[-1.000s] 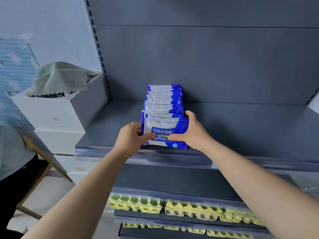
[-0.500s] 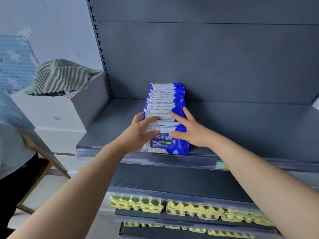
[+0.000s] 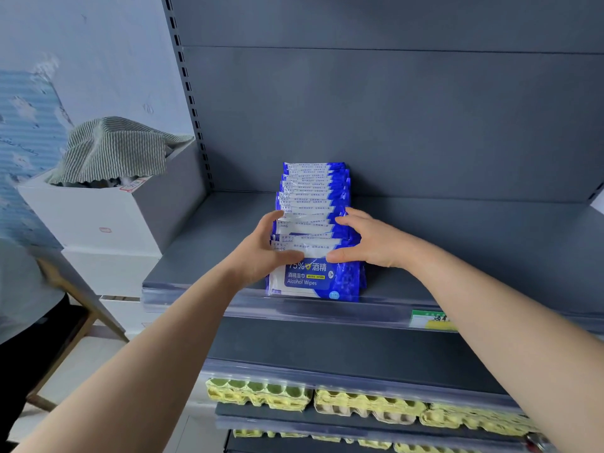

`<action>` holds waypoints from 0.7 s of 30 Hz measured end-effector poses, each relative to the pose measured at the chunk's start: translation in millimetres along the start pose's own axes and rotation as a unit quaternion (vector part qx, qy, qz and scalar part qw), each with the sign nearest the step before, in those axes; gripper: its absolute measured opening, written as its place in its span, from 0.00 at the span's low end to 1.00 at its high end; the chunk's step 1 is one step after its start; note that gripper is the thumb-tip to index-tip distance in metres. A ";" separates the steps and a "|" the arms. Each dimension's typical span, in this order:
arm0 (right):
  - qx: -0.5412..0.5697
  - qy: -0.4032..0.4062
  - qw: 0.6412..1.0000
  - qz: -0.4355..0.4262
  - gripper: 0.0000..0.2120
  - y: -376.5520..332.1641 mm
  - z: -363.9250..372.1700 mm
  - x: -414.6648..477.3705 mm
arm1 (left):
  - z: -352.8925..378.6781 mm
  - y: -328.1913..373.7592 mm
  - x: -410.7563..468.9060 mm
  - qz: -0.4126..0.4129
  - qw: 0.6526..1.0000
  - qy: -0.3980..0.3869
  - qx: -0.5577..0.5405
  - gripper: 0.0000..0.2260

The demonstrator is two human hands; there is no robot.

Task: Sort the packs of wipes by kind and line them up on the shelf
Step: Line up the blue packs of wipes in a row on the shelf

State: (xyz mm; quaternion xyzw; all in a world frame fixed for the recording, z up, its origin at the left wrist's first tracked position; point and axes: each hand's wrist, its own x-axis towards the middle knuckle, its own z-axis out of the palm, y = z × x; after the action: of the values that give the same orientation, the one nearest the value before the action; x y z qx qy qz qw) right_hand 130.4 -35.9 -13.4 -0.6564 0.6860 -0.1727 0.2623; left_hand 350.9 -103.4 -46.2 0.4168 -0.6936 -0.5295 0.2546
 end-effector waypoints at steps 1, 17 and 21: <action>-0.018 0.026 0.999 -0.005 0.46 -0.1 -1.3 -0.2 | -1.2 -0.1 0.6 0.005 1.000 0.006 0.001 0.36; 0.123 -0.030 0.992 0.028 0.69 16.7 9.4 19.7 | -1.0 8.5 10.1 -0.012 1.000 -0.026 0.006 0.25; 0.140 -0.001 0.990 0.020 0.69 17.1 15.3 17.5 | -1.5 10.2 6.7 -0.014 1.000 -0.025 -0.013 0.37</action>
State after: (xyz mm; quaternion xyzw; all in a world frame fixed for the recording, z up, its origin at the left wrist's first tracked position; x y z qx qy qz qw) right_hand 125.5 -50.3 -38.0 -0.5997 0.6676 -0.2608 0.3558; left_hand 345.4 -108.9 -36.7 0.4099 -0.6871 -0.5519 0.2352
